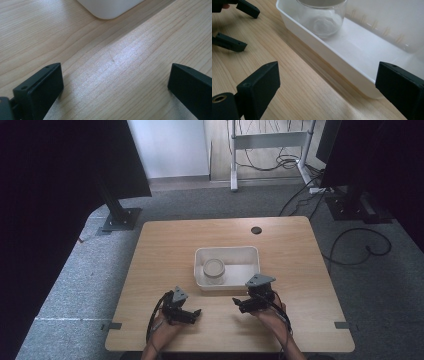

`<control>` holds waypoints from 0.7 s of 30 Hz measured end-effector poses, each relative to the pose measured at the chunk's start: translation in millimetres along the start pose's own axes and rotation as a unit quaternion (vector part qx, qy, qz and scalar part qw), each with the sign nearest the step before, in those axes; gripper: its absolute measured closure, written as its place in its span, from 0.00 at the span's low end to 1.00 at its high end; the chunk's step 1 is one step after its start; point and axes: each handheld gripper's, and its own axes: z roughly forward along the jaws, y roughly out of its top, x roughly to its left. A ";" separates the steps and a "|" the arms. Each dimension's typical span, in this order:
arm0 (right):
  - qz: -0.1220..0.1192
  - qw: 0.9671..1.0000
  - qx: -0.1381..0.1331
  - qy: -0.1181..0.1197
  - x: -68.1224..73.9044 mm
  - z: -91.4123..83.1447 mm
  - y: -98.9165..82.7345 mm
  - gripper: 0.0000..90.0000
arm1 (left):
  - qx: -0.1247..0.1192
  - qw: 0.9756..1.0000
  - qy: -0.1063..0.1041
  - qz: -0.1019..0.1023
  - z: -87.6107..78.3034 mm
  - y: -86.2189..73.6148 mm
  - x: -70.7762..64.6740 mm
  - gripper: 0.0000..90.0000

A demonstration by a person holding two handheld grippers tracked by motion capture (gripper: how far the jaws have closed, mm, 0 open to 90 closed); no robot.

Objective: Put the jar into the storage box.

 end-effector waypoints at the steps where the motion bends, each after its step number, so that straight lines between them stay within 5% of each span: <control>1: 0.002 1.000 0.001 0.000 -0.3 -0.9 -1.5 0.06 | 0.000 1.000 0.000 0.000 0.0 0.0 0.0 0.00; 21: 0.012 1.000 0.007 -0.017 -8.4 -24.2 -27.2 0.05 | 0.000 1.000 0.000 -0.001 0.0 0.0 -0.2 0.00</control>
